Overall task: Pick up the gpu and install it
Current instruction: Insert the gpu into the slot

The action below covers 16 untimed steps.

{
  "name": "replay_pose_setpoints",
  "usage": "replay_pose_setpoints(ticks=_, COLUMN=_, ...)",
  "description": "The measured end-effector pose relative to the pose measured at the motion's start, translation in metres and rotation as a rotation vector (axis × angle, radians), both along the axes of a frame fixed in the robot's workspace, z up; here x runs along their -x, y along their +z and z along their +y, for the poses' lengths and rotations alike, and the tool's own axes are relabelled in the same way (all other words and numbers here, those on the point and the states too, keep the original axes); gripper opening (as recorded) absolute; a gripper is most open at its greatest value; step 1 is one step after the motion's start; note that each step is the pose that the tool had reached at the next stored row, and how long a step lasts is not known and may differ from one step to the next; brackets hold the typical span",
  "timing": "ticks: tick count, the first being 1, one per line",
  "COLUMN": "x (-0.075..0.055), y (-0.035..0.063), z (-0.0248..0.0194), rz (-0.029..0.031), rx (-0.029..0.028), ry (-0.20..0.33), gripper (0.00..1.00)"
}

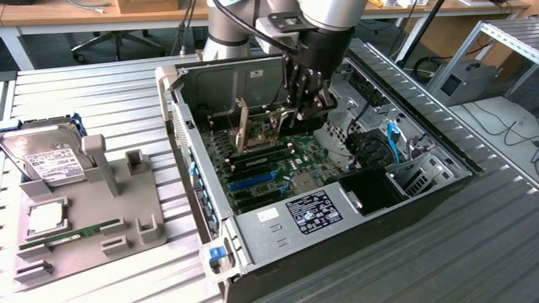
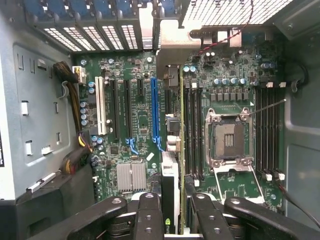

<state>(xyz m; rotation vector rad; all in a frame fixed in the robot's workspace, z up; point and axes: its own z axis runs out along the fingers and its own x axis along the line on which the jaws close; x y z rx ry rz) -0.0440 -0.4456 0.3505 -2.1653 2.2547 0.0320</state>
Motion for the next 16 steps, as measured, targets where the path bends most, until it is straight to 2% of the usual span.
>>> replay_pose_setpoints(ticks=4, x=0.0, y=-0.01, z=0.0, rz=0.0, rx=0.0001, ry=0.0, gripper=0.27)
replay_pose_setpoints(ticks=16, x=0.0, y=-0.0243, z=0.0, rz=0.0, rx=0.0002, ry=0.0, gripper=0.27)
